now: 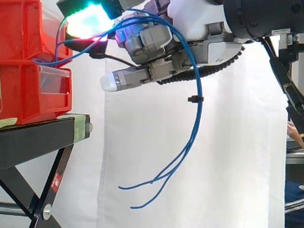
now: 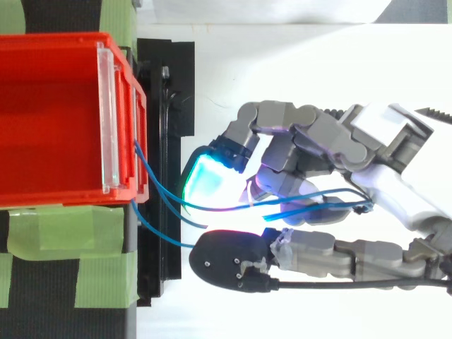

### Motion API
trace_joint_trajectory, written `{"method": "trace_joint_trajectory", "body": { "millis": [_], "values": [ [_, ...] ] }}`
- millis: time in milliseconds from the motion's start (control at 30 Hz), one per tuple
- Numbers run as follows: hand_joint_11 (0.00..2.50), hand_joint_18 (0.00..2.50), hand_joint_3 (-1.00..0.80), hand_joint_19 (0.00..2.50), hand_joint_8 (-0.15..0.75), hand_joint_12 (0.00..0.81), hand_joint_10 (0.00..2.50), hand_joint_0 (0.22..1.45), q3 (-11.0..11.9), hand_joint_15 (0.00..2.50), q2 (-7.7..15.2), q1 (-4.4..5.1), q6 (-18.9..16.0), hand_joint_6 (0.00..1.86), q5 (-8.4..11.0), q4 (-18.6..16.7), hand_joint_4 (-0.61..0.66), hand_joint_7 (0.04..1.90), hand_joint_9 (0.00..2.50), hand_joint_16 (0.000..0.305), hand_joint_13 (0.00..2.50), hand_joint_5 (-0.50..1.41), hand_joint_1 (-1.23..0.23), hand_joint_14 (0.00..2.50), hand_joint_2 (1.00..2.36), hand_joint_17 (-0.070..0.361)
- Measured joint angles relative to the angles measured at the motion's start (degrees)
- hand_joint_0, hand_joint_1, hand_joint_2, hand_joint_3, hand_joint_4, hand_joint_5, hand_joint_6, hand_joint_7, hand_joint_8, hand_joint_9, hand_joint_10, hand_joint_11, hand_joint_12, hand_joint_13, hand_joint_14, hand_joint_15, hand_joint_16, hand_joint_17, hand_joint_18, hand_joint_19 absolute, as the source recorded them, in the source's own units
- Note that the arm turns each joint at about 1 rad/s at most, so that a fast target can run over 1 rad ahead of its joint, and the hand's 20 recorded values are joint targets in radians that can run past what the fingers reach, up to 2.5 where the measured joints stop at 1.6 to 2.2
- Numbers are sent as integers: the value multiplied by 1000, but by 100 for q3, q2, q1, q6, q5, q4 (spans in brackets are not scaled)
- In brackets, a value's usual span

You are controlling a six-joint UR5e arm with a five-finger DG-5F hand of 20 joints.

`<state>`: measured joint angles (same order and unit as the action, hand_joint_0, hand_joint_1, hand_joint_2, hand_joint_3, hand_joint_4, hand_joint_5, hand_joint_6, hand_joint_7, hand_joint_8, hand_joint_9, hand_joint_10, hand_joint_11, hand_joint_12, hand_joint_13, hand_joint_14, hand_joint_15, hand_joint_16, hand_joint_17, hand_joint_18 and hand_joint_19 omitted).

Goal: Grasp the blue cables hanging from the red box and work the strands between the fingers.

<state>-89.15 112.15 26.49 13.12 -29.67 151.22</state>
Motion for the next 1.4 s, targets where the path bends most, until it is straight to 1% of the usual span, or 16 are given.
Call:
{"method": "trace_joint_trajectory", "body": {
  "millis": [133, 200, 267, 333, 433, 500, 533, 567, 600, 633, 700, 800, 1000, 1167, 1200, 1400],
  "values": [
    [2500, 731, 337, 266, 450, 527, 2500, 1258, 1, 1552, 1, 10, -120, 680, -21, 10, 163, 1246, 241, 60, 599, 150, -732, 2500, 1012, 136],
    [2500, 795, 254, 345, 440, 528, 2500, 1225, 1, 1592, 1, 16, -147, 636, -30, 8, 169, 1283, 267, 59, 626, 204, -738, 2500, 1013, 134],
    [2500, 1036, 194, 589, 449, 538, 2500, 1100, -1, 1654, 1, 20, -177, 601, -35, 2, 186, 1311, 267, 61, 668, 214, -746, 2500, 1016, 138],
    [2500, 1155, 138, 583, 471, 564, 2500, 995, -1, 1631, 0, 25, -221, 605, -37, -1, 228, 1300, 266, 69, 704, 217, -750, 2500, 1012, 155],
    [2500, 1165, 22, 411, 499, 594, 2500, 894, 1, 1585, 1, 41, -331, 597, -38, -3, 285, 1269, 278, 78, 726, 200, -737, 2500, 1009, 175],
    [2500, 1124, -216, 346, 514, 604, 2500, 811, 0, 1596, 0, 56, -406, 566, -39, 2, 308, 1279, 273, 80, 707, 181, -708, 2500, 1014, 180],
    [2500, 1123, -235, 308, 515, 606, 2500, 800, 0, 1598, 0, 62, -427, 572, -39, 5, 311, 1272, 273, 82, 705, 181, -703, 2500, 1012, 184],
    [2500, 1075, -362, 360, 514, 598, 2500, 766, 0, 1597, 1, 67, -447, 530, -39, 8, 302, 1306, 267, 77, 685, 173, -682, 2500, 1014, 174],
    [2500, 1000, -474, 511, 496, 576, 2500, 736, 1, 1657, 2, 70, -457, 458, -39, 10, 273, 1366, 251, 68, 644, 170, -663, 2500, 1015, 154],
    [2500, 995, -505, 496, 497, 582, 2500, 731, 0, 1663, 1, 72, -465, 451, -39, 11, 275, 1373, 251, 69, 644, 169, -663, 2500, 1014, 155],
    [2500, 992, -692, 433, 501, 586, 2500, 704, 1, 1647, 2, 74, -472, 453, -39, 13, 283, 1363, 246, 73, 642, 167, -649, 2500, 1010, 164],
    [2500, 987, -855, 386, 511, 587, 2500, 682, 0, 1633, 1, 74, -476, 447, -38, 31, 299, 1362, 249, 74, 640, 165, -652, 2500, 1004, 167],
    [2500, 1004, -1000, 337, 517, 598, 2500, 663, 1, 1588, 2, 76, -465, 455, -36, 70, 309, 1347, 266, 75, 662, 168, -646, 2500, 1000, 170],
    [2500, 1072, -1000, 318, 523, 591, 2500, 661, -1, 1597, 1, 76, -387, 450, -29, 133, 316, 1347, 335, 75, 719, 189, -633, 2500, 1000, 169],
    [2500, 1073, -984, 394, 516, 579, 2500, 696, -1, 1615, 1, 76, -355, 439, -26, 145, 309, 1362, 357, 71, 726, 197, -651, 2500, 1000, 160],
    [2500, 1082, -789, 496, 507, 568, 2500, 766, -4, 1639, 1, 76, -64, 430, -14, 197, 305, 1382, 375, 65, 735, 212, -682, 2500, 1008, 147]
  ]
}}
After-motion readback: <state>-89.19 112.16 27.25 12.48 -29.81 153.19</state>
